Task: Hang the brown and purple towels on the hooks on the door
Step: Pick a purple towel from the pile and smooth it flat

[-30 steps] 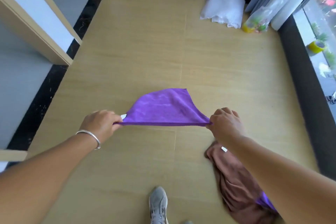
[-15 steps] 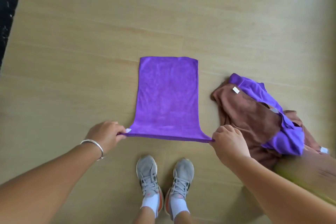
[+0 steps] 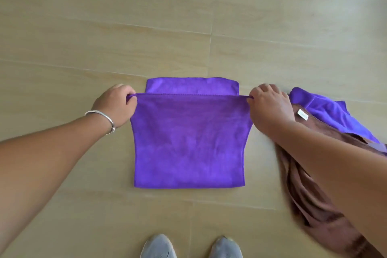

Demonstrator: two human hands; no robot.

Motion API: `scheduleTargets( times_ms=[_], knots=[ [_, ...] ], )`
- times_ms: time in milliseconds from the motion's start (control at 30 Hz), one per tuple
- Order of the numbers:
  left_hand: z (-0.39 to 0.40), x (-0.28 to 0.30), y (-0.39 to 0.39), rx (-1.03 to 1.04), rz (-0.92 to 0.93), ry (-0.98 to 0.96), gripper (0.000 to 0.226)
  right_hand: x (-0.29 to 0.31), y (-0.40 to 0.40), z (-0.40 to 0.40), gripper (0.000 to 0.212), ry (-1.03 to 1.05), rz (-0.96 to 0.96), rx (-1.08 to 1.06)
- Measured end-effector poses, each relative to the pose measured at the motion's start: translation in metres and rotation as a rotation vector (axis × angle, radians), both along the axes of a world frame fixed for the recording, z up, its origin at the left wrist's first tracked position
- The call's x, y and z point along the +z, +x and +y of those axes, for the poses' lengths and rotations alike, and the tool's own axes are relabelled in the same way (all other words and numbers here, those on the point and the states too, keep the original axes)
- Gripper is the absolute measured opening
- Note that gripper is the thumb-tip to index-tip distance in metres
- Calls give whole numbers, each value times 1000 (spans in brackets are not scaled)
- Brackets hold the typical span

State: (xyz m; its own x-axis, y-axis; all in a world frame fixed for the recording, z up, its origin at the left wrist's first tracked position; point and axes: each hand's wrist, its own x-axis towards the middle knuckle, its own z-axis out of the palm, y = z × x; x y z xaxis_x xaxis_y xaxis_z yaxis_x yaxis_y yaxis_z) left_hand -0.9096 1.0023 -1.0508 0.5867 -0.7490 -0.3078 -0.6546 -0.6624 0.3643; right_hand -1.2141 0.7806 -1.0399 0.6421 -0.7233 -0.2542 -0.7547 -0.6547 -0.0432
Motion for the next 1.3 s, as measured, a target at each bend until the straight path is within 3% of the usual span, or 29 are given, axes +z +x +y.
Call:
scheduleTargets(
  times_ms=[167,300,433,567,767,1033,1200,1300],
  knots=[
    [-72,-77,48,29,-86,-40,15,-76,50,-63,26,-83,12,-26],
    [-98,-125,47,60,-164,-97,47,-125,70,-84,40,-138,-61,-67],
    [-48,-150,-14,-370,-307,-14,67,-145,53,-35,53,-84,-96,228],
    [15,-160,-71,-504,-272,221,79,-150,11,36,70,95,31,379],
    [35,-174,-79,-534,-281,238,80,-173,-13,53,84,125,200,555],
    [-43,-167,-27,-412,-315,293,78,-166,46,16,74,16,163,411],
    [-4,-167,-52,-663,-367,111,74,-172,3,48,76,59,99,627],
    [27,-170,-60,-789,-389,82,76,-178,-20,48,76,48,65,624]
  ],
)
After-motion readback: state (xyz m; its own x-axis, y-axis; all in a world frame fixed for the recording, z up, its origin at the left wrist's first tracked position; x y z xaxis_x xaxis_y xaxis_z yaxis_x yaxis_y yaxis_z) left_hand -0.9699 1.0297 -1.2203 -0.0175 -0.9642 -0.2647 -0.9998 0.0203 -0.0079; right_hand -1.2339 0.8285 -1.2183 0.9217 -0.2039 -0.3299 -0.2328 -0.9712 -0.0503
